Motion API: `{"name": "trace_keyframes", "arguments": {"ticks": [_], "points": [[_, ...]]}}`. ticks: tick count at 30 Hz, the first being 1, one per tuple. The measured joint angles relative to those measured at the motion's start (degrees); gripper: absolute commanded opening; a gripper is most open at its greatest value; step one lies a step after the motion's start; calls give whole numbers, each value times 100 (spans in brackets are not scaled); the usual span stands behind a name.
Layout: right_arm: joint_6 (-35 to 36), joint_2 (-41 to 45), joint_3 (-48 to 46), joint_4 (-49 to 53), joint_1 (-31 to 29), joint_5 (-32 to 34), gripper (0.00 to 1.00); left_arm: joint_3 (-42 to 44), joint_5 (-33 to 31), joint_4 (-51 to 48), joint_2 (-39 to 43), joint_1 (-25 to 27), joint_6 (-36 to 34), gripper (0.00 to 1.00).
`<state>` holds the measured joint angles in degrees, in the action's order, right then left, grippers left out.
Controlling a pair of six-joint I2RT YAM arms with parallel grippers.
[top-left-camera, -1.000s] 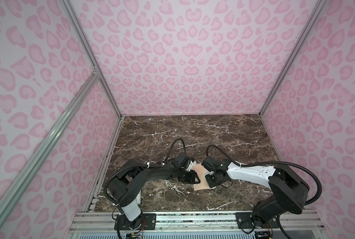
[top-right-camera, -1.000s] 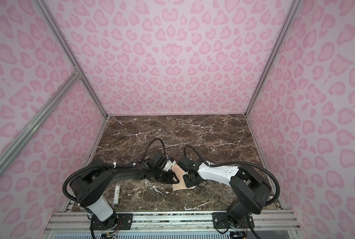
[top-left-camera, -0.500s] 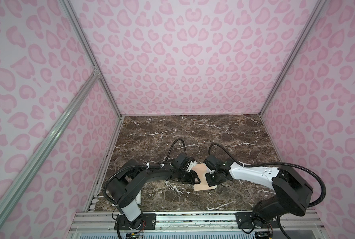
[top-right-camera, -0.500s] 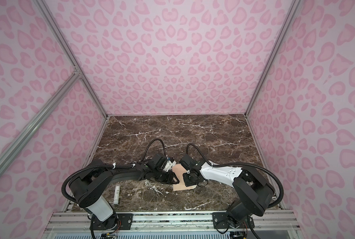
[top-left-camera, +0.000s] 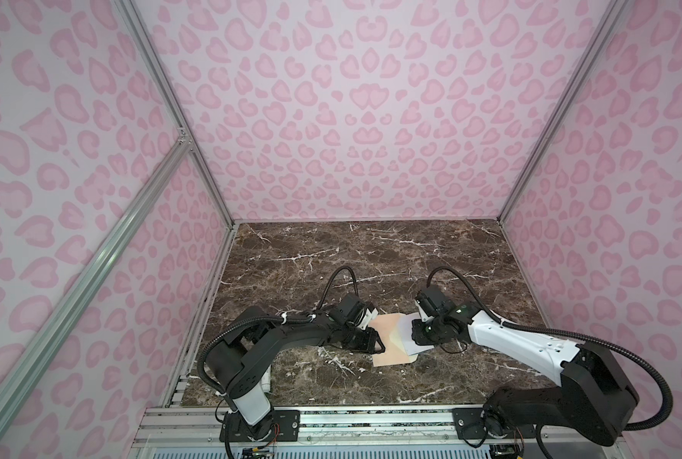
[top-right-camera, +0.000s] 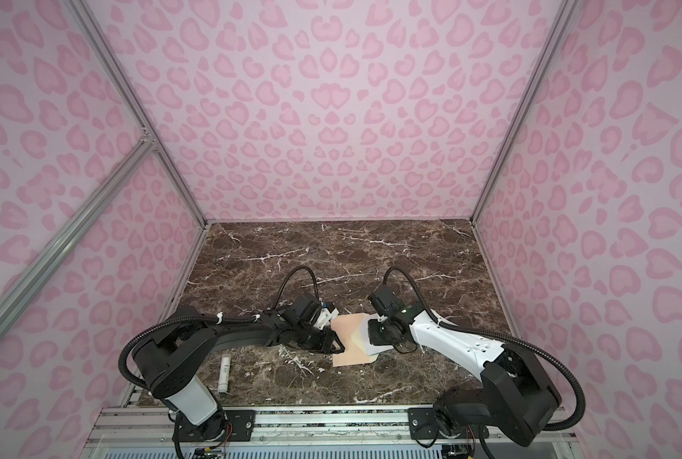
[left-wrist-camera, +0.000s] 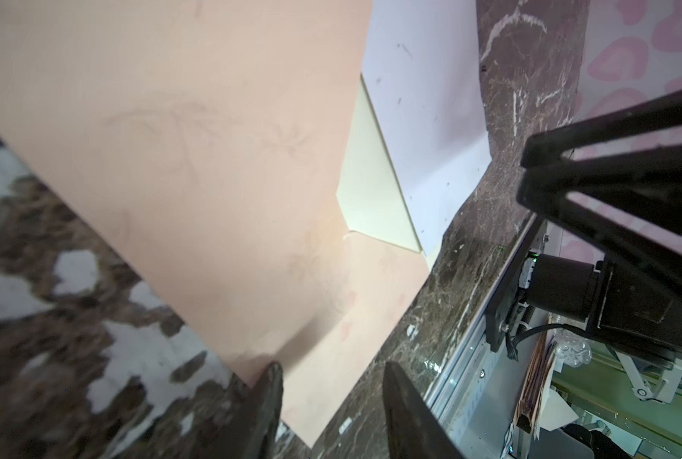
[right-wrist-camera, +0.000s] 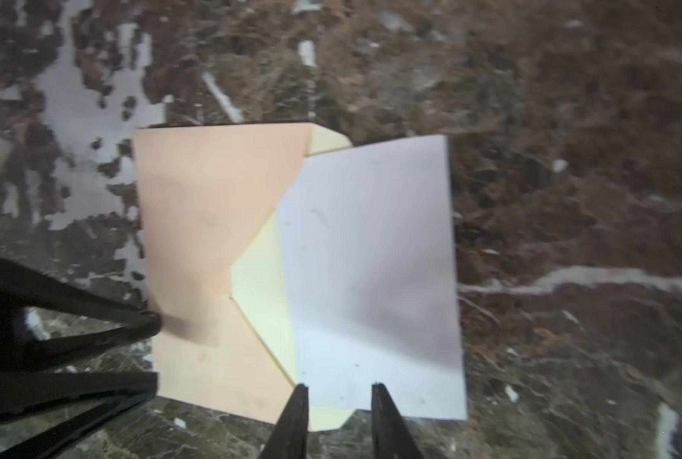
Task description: Place the letter into the envelope and seal it
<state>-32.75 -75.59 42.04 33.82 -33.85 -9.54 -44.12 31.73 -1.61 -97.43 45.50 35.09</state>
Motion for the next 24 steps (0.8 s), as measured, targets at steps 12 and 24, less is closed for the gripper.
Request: {"name": "trace_keyframes", "arguments": {"ticks": [12, 24], "points": [[-15, 772, -1132, -439, 1613, -1093, 46, -83, 26, -72, -48, 0, -20, 45], [-282, 590, -1615, -1403, 2033, -2184, 40, -129, 35, -151, -61, 0, -63, 45]]}}
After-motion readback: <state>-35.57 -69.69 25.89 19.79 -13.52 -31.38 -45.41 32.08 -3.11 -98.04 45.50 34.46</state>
